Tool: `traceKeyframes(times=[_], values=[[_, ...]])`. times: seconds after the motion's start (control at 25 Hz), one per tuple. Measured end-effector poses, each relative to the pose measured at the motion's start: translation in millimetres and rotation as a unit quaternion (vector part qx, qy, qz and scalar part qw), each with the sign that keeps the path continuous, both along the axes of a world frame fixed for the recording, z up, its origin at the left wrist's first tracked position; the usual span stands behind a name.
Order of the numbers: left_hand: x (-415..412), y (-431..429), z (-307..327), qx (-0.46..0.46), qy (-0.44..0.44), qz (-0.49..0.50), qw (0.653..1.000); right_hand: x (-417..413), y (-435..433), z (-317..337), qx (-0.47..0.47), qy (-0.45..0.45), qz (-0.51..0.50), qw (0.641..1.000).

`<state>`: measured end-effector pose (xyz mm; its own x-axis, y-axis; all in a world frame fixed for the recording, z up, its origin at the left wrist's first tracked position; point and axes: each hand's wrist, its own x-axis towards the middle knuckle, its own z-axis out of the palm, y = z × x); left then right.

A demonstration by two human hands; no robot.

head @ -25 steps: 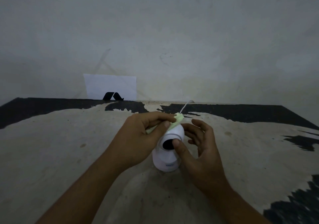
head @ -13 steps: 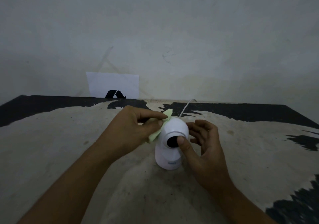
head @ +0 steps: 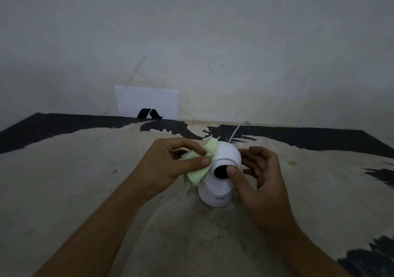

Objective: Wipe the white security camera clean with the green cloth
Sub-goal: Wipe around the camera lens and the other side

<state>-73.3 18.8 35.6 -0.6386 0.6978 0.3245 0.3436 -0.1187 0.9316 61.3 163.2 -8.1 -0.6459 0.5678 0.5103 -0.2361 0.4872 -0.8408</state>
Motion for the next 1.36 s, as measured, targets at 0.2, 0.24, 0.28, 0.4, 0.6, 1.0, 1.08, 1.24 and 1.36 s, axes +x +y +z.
traceKeyframes(times=[0.2,0.24,0.28,0.4,0.6,1.0,1.08,1.24,1.36], values=[[1,-7,10,-0.086,0.057,-0.005,0.995,0,0,2,0.005,0.002,0.004,1.0],[4,-4,14,-0.061,0.06,0.016,0.996,-1,0,2,0.009,0.001,0.001,1.0],[7,-1,17,-0.031,0.061,0.044,0.997,-1,1,2,0.016,-0.002,-0.001,1.0],[17,9,22,0.048,0.059,0.119,0.99,0,0,2,0.063,-0.014,-0.021,0.998],[32,16,25,0.053,0.092,0.083,0.991,-1,-8,10,0.189,0.051,-0.046,0.98],[20,14,-3,0.053,0.139,0.107,0.983,0,7,5,0.251,0.083,-0.083,0.961],[23,13,-20,0.03,0.112,0.079,0.99,0,5,3,0.325,0.076,-0.065,0.94],[21,9,-30,0.031,0.092,0.052,0.994,-3,12,-3,0.349,0.07,-0.064,0.932],[18,9,-31,0.039,0.074,0.037,0.996,-3,13,-5,0.305,0.067,-0.089,0.946]])
